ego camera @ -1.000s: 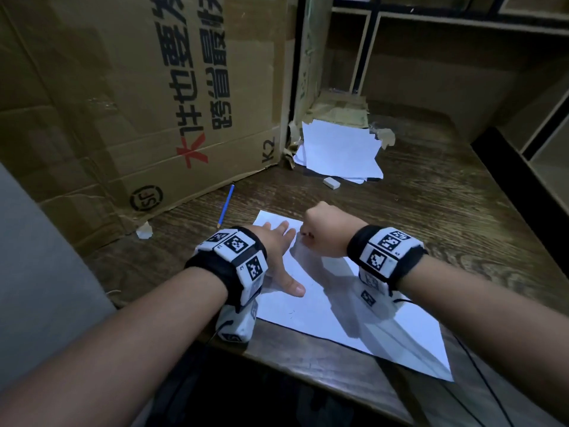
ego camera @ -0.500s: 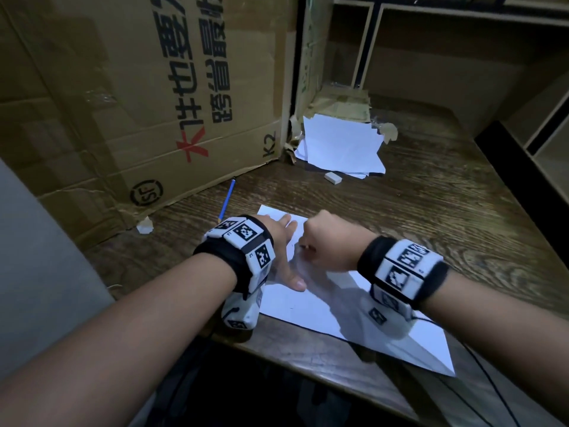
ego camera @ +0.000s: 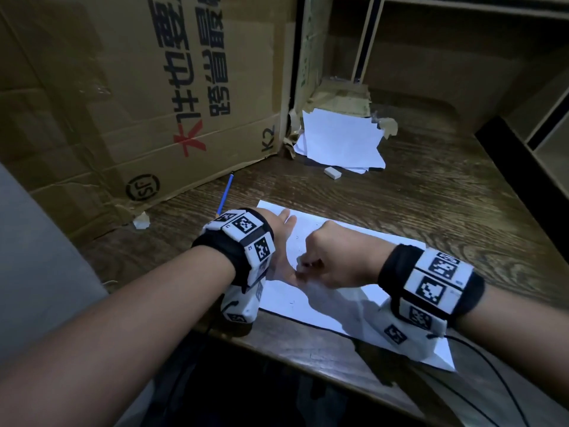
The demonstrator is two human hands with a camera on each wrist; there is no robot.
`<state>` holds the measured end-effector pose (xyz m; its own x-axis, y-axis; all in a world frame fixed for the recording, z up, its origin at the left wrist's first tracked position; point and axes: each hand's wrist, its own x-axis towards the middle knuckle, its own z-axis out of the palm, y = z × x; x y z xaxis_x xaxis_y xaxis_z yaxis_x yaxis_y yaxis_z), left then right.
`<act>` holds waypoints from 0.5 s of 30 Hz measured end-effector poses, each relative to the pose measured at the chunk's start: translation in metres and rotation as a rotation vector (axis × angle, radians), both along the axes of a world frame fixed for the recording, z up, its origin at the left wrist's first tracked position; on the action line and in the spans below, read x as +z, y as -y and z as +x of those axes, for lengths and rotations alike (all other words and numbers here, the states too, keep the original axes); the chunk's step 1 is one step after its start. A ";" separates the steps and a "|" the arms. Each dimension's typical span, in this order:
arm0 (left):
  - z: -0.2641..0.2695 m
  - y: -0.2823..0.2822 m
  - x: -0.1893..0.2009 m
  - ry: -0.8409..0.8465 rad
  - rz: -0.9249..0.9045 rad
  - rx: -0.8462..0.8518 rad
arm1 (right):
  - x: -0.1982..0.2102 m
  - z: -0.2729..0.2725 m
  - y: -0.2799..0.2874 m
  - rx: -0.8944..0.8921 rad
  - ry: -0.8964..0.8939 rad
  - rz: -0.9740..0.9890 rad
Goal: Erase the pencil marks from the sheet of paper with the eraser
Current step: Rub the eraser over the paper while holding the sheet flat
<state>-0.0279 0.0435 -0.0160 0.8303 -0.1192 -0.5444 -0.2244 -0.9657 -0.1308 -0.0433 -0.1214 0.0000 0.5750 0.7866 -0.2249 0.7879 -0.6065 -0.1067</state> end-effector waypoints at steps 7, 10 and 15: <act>0.002 -0.003 0.008 -0.053 -0.030 0.020 | -0.003 0.017 0.014 -0.103 0.081 0.107; 0.001 -0.001 0.002 -0.013 -0.003 -0.001 | -0.006 -0.005 0.012 -0.011 -0.016 0.073; 0.001 -0.001 0.008 -0.036 0.001 0.006 | -0.002 0.032 0.025 -0.116 0.067 0.173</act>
<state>-0.0268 0.0444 -0.0078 0.8111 -0.1137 -0.5737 -0.2233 -0.9668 -0.1240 -0.0110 -0.1468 -0.0017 0.6730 0.7379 -0.0503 0.7228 -0.6706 -0.1668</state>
